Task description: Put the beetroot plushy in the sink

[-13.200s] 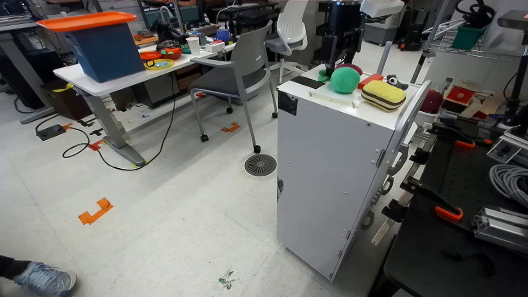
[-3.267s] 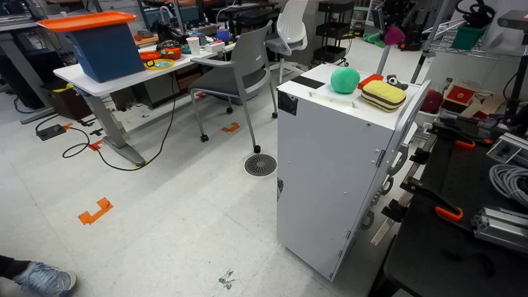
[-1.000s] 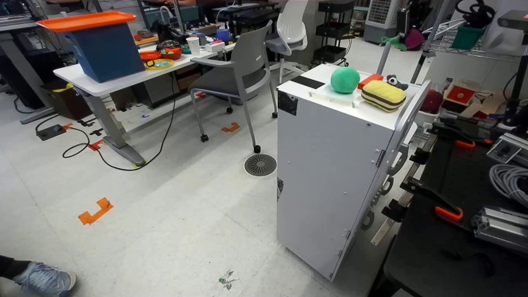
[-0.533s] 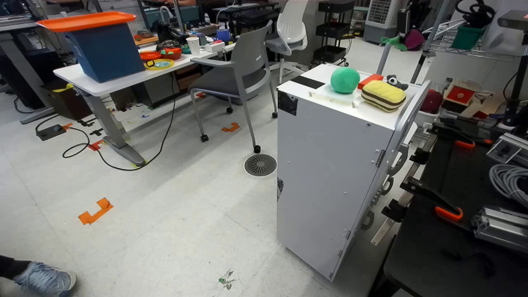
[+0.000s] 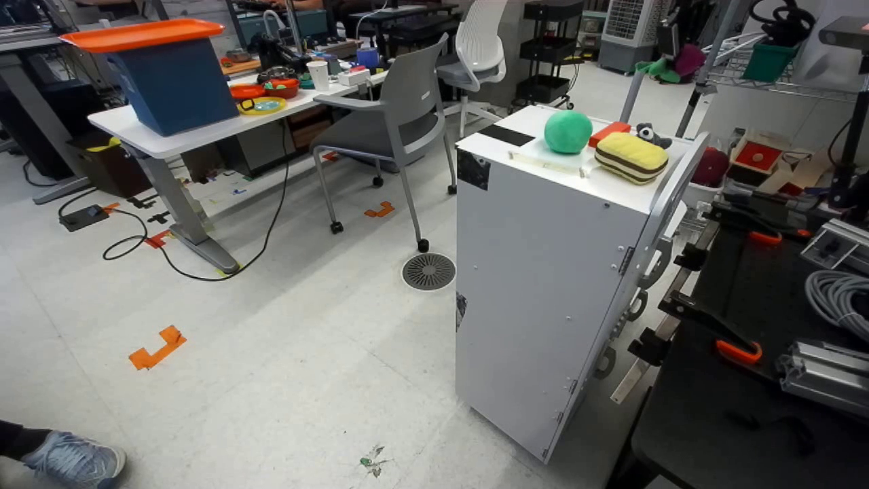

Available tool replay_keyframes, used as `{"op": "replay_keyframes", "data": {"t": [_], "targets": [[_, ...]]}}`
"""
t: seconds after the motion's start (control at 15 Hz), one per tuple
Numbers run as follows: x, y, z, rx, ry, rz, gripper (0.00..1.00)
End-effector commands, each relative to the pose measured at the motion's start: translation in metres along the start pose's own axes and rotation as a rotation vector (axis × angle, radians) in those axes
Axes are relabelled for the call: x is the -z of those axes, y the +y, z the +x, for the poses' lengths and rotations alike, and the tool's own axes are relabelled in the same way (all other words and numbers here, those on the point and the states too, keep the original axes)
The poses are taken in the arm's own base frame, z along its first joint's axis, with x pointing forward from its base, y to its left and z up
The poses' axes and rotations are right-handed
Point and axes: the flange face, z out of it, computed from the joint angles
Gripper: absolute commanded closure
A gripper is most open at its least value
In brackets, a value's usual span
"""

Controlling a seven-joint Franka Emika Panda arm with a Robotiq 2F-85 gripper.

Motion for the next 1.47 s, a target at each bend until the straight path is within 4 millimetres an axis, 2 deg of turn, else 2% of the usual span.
{"op": "replay_keyframes", "data": {"t": [0.0, 0.53, 0.6, 0.67, 0.87, 0.93, 1.07, 1.4], "targets": [[0.001, -0.006, 0.003, -0.013, 0.028, -0.028, 0.95], [-0.010, -0.039, 0.005, -0.052, -0.002, 0.139, 0.95], [-0.010, -0.042, 0.004, -0.041, -0.017, 0.156, 0.56], [-0.011, -0.043, 0.003, -0.035, -0.021, 0.166, 0.56], [-0.010, -0.042, 0.002, -0.025, -0.037, 0.182, 0.35], [-0.015, -0.045, 0.004, -0.037, -0.021, 0.149, 0.52], [-0.016, -0.044, 0.003, -0.033, -0.030, 0.156, 0.37], [-0.016, -0.044, 0.002, -0.032, -0.034, 0.157, 0.35]]}}
